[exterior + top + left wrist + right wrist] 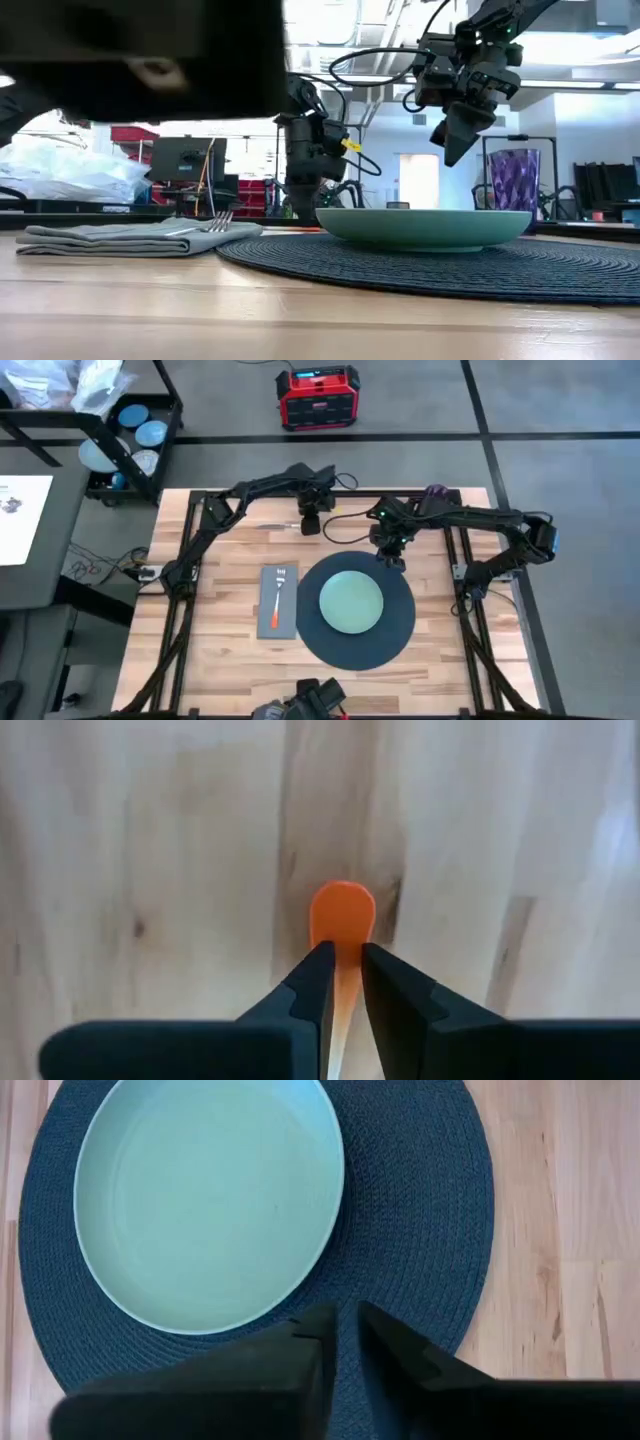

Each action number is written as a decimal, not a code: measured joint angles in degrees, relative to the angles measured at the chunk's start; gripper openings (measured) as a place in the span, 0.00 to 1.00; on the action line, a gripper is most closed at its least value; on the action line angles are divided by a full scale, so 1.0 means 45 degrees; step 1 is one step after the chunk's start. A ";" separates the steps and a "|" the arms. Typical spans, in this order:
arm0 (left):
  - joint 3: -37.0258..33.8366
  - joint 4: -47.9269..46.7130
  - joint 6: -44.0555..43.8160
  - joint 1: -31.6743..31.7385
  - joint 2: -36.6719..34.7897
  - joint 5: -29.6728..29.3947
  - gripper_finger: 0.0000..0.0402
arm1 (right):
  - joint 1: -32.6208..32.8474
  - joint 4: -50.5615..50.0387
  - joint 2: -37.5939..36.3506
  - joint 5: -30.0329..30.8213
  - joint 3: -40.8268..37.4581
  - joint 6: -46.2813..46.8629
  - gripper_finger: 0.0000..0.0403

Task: Set table place
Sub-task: Put the orange knife on the blue placemat

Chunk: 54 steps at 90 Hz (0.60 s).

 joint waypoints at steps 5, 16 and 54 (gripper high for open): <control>0.0008 0.0459 -0.0405 -0.0099 0.0000 -0.0110 0.10 | 0.0000 -0.0047 0.0000 0.0000 0.0000 0.0006 0.13; 0.0013 0.1503 -0.0457 -0.0343 0.0000 -0.0301 0.10 | 0.0000 -0.0159 0.0000 0.0000 0.0000 0.0002 0.14; 0.0052 0.0445 0.0563 -0.0765 -0.0021 -0.0746 0.31 | 0.0332 -0.0356 0.0000 0.0005 0.0000 0.0016 0.14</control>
